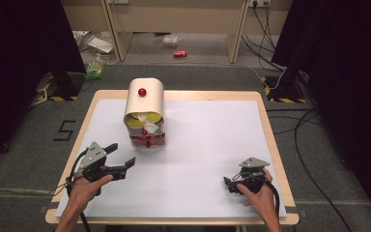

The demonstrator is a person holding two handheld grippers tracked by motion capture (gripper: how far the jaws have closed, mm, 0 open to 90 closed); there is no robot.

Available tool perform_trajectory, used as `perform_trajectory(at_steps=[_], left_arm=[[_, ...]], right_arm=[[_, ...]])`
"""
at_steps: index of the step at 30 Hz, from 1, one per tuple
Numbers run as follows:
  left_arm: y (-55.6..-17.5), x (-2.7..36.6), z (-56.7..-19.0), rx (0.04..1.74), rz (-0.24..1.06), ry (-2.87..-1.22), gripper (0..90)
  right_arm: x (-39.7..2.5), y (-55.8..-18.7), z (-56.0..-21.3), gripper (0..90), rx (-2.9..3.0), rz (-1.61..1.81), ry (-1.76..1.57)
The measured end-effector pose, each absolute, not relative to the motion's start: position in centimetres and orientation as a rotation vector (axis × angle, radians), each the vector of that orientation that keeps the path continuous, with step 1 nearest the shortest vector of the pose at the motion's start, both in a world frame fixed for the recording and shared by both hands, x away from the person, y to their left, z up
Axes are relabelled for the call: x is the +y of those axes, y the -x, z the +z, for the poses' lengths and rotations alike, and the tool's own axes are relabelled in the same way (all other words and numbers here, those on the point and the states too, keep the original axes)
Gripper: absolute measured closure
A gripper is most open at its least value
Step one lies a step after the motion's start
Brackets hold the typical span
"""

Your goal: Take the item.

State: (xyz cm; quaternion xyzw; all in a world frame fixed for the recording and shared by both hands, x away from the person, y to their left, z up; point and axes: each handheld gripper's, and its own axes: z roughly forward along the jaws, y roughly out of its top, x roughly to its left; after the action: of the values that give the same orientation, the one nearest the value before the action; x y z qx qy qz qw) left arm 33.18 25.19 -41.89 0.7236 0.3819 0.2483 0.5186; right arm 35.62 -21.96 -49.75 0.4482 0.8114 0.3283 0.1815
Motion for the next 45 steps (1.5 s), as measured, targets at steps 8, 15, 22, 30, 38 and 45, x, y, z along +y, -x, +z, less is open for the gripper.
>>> perform_trajectory(at_steps=[8, 15, 22, 30, 38, 45], left_arm=[[-33.8, 24.6, -41.0, 0.891, 0.615, -1.723, 15.3], [-34.2, 24.1, -40.2, 0.858, 0.625, -1.723, 15.2], [-35.2, 23.2, -39.1, 0.828, 0.637, -1.715, 15.2], [-36.4, 22.3, -38.5, 0.823, 0.664, -1.74, 15.2], [-37.2, 21.9, -38.0, 0.82, 0.675, -1.738, 15.7], [-37.9, 21.2, -38.2, 0.817, 0.675, -1.757, 16.0]], right_arm=[[-22.0, -35.6, -49.7, 0.6, 2.291, 0.927, -1.266], [-22.0, -35.6, -49.7, 0.6, 2.291, 0.928, -1.267], [-22.0, -35.6, -49.7, 0.6, 2.293, 0.928, -1.27], [-22.0, -35.6, -49.7, 0.6, 2.292, 0.927, -1.268], [-22.0, -35.6, -49.7, 0.6, 2.292, 0.928, -1.267], [-22.0, -35.6, -49.7, 0.6, 2.291, 0.928, -1.265]])
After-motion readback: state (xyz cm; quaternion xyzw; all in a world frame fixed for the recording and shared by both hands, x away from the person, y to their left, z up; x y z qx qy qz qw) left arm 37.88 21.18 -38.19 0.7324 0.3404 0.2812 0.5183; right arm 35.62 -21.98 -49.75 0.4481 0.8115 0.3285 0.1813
